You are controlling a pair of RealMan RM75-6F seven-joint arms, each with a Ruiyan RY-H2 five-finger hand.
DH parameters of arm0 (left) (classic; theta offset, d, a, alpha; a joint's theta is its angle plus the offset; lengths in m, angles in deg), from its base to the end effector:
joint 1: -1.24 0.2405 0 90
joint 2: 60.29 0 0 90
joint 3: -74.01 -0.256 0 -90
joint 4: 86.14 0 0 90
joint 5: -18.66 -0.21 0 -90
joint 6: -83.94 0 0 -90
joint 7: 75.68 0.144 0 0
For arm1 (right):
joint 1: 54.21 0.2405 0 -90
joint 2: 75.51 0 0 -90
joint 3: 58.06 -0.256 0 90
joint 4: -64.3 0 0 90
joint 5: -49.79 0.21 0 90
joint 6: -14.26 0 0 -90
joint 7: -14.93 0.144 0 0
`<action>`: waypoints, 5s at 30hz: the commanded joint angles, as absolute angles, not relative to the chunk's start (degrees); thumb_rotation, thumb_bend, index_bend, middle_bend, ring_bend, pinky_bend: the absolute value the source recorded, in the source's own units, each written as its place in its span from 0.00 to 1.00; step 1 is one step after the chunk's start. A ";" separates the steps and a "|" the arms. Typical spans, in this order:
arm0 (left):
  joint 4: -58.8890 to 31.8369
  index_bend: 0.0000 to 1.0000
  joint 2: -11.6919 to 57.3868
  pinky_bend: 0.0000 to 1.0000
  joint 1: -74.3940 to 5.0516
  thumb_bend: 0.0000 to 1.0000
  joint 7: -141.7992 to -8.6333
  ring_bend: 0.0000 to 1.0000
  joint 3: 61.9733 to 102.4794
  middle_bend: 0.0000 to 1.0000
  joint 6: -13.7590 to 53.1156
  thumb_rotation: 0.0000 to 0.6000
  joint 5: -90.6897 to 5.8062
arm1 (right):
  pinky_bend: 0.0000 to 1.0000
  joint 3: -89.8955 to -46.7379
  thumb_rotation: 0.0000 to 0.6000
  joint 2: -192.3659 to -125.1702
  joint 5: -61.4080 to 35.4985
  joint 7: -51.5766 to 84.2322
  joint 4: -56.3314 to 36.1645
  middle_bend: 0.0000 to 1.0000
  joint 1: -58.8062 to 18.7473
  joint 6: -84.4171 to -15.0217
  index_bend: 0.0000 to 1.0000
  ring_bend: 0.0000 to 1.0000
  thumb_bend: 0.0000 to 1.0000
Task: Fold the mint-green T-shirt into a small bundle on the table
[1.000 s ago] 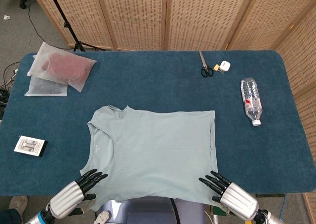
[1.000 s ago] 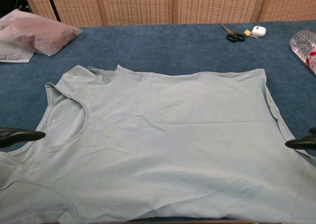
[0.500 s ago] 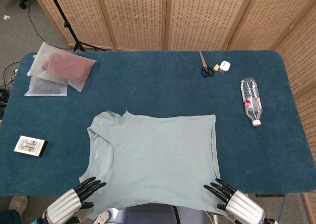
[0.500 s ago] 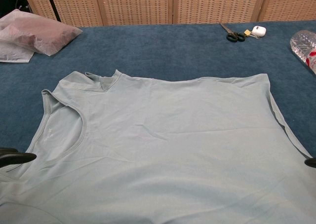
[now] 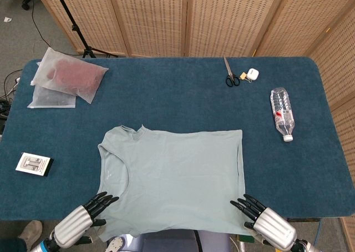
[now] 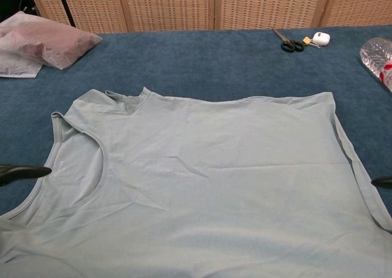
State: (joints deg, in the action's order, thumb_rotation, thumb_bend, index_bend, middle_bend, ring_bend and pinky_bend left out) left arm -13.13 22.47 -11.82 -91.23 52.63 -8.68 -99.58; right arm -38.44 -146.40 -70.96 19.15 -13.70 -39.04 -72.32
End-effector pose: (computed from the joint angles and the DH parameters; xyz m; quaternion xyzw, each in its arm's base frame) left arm -0.2631 0.1019 0.0281 -0.7635 -0.3861 -0.4781 0.1983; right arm -0.2803 -0.1169 0.0726 0.8426 -0.2809 0.3822 0.2548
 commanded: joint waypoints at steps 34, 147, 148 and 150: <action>-1.73 0.73 17.31 0.00 -29.35 0.63 -82.65 0.00 77.91 0.00 21.03 1.00 -66.27 | 0.00 -62.00 1.00 -148.80 -37.97 22.84 -17.85 0.00 -19.45 -43.44 0.68 0.00 0.52; -20.19 0.00 27.42 0.00 -31.12 0.00 -82.88 0.00 80.71 0.00 19.66 1.00 -60.35 | 0.00 -59.17 1.00 -138.00 -37.08 19.96 -27.88 0.00 -37.43 -59.73 0.00 0.00 0.00; -20.05 0.00 26.76 0.00 -30.58 0.00 -83.63 0.00 80.00 0.00 18.94 1.00 -61.32 | 0.00 -59.17 1.00 -137.96 -37.13 19.99 -27.90 0.00 -37.47 -59.72 0.00 0.00 0.00; -20.02 0.00 25.53 0.00 -29.65 0.00 -85.60 0.00 78.52 0.00 17.82 1.00 -63.29 | 0.00 -59.15 1.00 -137.91 -37.35 19.95 -28.00 0.00 -37.53 -59.72 0.00 0.00 0.00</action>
State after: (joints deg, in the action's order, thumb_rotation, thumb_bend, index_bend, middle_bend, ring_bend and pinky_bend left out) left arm -20.41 27.04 -30.93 -83.69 80.20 19.38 -61.42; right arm -59.16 -137.93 -37.32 19.96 -27.98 -37.51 -59.72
